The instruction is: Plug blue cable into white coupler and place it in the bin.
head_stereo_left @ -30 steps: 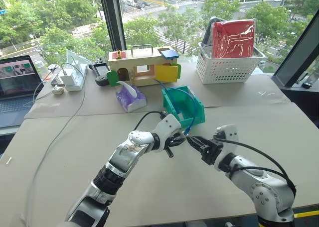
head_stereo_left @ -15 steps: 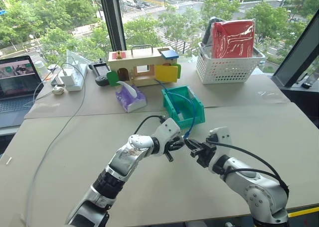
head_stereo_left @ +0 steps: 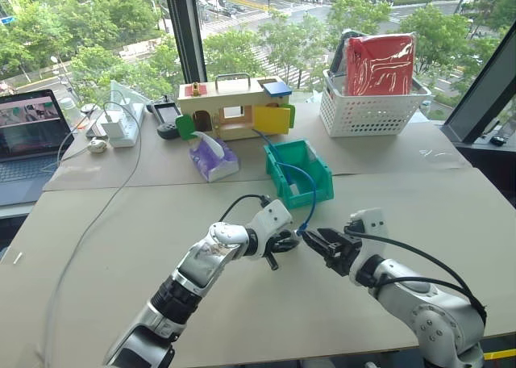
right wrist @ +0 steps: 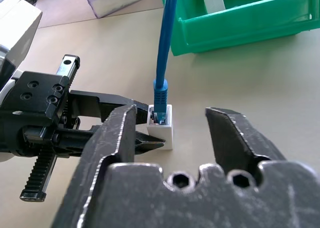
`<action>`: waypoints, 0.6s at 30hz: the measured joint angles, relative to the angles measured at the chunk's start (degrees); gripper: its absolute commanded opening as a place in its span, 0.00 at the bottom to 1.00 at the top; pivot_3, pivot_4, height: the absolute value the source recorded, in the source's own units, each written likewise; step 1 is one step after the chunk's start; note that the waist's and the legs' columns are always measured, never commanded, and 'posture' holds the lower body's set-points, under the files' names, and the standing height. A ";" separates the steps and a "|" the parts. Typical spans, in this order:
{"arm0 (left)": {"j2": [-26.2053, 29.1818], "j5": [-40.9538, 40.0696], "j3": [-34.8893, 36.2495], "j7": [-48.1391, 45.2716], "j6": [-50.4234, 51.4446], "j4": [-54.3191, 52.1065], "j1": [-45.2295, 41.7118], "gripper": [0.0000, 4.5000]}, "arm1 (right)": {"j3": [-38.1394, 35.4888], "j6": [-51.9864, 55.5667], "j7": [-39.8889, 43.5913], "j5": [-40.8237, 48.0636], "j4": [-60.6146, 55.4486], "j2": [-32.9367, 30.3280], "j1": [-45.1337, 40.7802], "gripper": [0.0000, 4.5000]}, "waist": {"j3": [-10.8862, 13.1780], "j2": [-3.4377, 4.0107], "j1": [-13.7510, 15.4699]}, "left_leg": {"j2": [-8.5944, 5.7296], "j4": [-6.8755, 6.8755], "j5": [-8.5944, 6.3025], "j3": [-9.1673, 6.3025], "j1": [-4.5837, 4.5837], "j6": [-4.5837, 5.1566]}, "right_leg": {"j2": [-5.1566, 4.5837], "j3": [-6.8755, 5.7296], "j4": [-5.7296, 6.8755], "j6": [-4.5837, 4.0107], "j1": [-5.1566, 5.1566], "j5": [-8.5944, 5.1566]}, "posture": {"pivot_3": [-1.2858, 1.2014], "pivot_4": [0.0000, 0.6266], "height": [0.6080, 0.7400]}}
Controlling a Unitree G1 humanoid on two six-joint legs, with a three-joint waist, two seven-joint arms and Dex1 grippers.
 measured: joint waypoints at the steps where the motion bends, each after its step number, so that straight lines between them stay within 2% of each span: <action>1: -0.05 0.00 0.00 -0.04 0.01 0.04 0.00 0.13 | 0.08 0.00 -0.04 -0.07 0.00 0.01 0.00 0.57 | 0.00 0.00 0.03 | 0.00 0.00 0.00 0.00 0.00 0.00 | 0.00 0.00 0.00 0.00 0.00 0.00 | 0.52 0.24 1.00; 18: 0.02 0.76 -0.21 -0.51 0.11 -0.05 -0.17 0.13 | 3.93 -0.19 -4.10 -4.80 1.44 5.98 -3.90 0.57 | -0.01 0.01 0.06 | 0.00 0.02 0.03 0.00 0.01 -0.05 | 0.00 0.00 0.03 0.00 -0.02 0.00 | 0.52 0.24 1.00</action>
